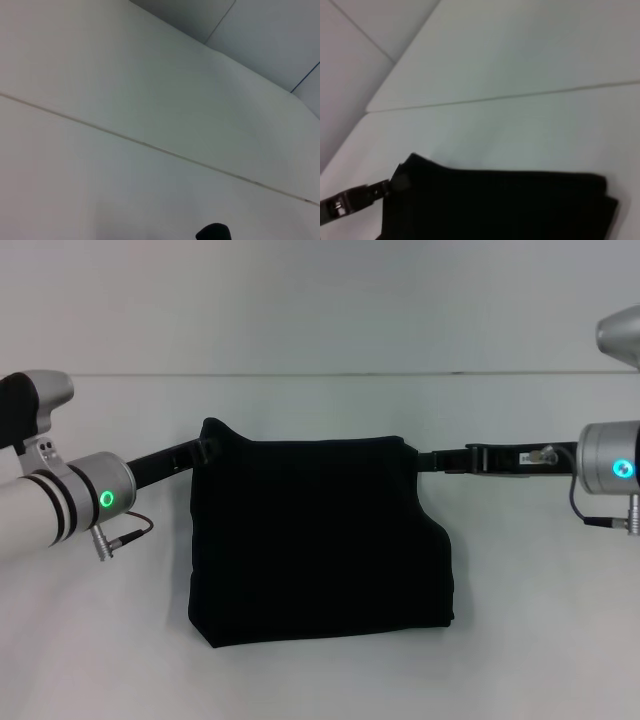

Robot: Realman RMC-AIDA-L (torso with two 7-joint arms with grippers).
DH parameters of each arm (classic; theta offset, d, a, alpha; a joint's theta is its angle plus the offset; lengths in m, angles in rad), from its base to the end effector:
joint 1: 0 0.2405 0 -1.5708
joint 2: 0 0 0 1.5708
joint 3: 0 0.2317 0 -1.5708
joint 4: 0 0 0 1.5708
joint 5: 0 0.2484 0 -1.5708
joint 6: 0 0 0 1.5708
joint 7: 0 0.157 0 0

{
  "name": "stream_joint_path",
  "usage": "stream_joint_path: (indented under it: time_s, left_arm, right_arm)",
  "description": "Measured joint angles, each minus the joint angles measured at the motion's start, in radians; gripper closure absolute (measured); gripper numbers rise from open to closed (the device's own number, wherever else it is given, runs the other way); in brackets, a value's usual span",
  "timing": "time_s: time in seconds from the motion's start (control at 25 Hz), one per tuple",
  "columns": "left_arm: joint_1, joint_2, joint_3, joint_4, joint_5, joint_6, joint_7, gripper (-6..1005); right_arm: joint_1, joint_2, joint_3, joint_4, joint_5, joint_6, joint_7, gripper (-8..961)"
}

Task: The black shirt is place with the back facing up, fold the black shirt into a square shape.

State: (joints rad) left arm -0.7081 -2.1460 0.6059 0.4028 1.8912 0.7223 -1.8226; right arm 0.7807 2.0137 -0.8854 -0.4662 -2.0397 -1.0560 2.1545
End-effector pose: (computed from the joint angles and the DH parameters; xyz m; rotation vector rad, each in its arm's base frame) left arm -0.2912 0.4410 -0.0446 -1.8892 -1.4275 -0.6520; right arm 0.2381 0.4439 -0.0285 -2.3249 1.4555 0.4665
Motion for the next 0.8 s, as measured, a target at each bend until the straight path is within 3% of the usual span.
stream_joint_path:
  time_s: [0.8]
  left_arm:
    - [-0.010,0.000,0.000,-0.013,-0.010,-0.002,-0.005,918]
  right_arm:
    - [-0.019,-0.007,0.039,0.010,-0.005,0.011,-0.040,383]
